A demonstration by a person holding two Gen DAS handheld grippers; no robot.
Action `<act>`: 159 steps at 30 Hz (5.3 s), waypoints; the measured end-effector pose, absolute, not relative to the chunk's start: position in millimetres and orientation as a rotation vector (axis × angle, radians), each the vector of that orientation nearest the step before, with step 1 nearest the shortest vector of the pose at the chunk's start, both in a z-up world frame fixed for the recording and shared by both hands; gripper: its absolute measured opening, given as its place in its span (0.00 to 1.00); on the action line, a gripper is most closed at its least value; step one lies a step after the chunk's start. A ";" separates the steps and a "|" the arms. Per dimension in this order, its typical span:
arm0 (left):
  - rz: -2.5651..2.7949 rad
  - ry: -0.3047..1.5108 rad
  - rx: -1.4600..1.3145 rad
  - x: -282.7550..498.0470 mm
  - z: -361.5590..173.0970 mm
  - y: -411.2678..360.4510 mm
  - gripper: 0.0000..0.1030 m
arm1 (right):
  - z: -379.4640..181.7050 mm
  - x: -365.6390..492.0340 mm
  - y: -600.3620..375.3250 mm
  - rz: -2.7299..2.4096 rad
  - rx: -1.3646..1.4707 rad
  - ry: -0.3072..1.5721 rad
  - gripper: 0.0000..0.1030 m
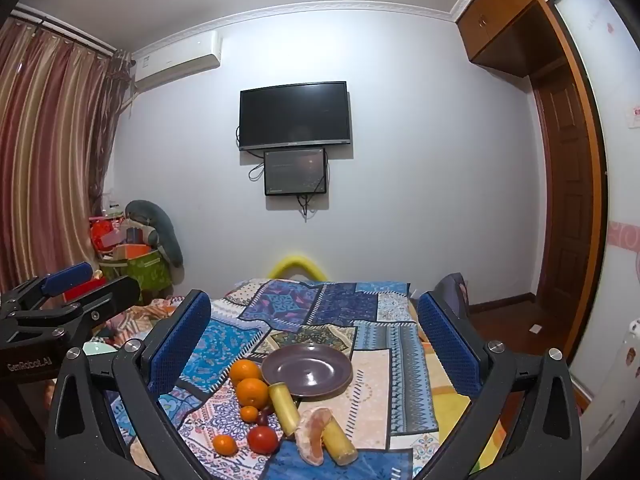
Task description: Organize fruits
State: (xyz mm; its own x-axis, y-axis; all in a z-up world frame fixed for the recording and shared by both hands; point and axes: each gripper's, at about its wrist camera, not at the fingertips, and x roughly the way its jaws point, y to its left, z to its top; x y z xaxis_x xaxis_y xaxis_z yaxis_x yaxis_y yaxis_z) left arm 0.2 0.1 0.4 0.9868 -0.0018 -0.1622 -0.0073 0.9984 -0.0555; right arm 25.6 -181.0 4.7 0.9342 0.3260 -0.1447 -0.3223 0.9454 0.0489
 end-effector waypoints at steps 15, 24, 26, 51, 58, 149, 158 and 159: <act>0.002 0.162 -0.052 -0.2 0.2 -1.1 1.00 | 2.1 26.0 -182.4 0.332 0.026 0.156 1.00; 0.001 0.164 -0.052 -2.4 0.3 -4.2 1.00 | 2.6 25.8 -182.0 0.332 0.026 0.156 1.00; 0.002 0.164 -0.052 -4.3 -0.1 -5.0 1.00 | 2.8 25.9 -181.8 0.333 0.025 0.156 1.00; -0.043 0.269 -0.064 30.9 -14.7 3.8 1.00 | -7.7 44.1 -180.6 0.359 0.000 0.217 1.00; -0.044 0.339 -0.044 64.4 -34.6 0.3 1.00 | -39.6 73.4 -183.1 0.361 -0.046 0.340 1.00; -0.135 1.103 -0.204 293.5 -249.0 -32.6 0.39 | -227.6 217.3 -213.9 0.501 -0.049 1.011 0.34; -0.178 1.014 -0.145 270.7 -218.5 -32.1 0.33 | -200.1 217.4 -217.1 0.484 0.016 0.948 0.34; -0.181 1.002 -0.145 268.2 -213.6 -30.6 0.33 | -195.3 217.6 -216.4 0.480 0.017 0.937 0.34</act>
State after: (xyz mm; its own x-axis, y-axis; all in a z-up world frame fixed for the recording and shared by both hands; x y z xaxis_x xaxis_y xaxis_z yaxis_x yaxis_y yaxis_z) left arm 268.2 -30.6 -213.6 0.5255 -0.2169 -0.8226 0.0837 0.9754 -0.2037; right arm 217.6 -216.4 -195.3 0.4950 0.4033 -0.7696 -0.3891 0.8948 0.2187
